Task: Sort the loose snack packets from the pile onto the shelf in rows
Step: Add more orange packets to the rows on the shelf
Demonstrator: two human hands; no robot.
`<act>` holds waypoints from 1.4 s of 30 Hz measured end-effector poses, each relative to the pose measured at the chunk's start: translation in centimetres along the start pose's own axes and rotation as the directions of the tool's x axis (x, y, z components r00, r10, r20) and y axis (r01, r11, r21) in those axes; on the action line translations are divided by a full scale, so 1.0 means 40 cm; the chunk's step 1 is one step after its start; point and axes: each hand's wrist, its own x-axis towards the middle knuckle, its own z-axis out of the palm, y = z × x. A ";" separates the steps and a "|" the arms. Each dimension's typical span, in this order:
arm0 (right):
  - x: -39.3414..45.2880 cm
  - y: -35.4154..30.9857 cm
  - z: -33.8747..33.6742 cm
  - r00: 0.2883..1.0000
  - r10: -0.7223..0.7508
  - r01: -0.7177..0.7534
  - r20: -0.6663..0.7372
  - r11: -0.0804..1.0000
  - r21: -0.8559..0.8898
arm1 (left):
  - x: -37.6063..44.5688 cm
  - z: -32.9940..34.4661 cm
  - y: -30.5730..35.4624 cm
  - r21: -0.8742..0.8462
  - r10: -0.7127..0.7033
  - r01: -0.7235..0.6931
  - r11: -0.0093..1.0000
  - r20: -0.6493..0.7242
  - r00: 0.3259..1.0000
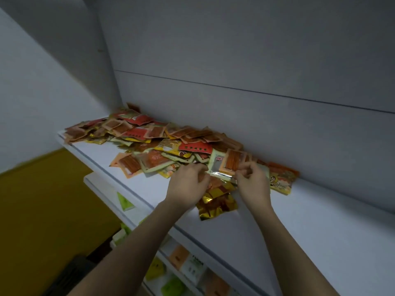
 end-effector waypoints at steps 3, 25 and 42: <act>0.062 0.023 0.022 0.989 0.010 -0.020 -0.148 0.998 -0.064 | 0.102 0.036 -0.022 -0.063 0.095 -0.094 0.994 0.018 0.995; 0.126 0.064 0.036 0.909 0.209 -0.158 -0.360 0.974 0.165 | 0.351 0.160 -0.044 -0.571 0.421 -0.327 0.753 0.036 0.906; 0.117 0.044 0.057 0.920 -0.020 -0.023 -0.391 0.994 -0.105 | 0.371 0.106 -0.046 -0.925 0.248 0.145 0.351 0.241 0.938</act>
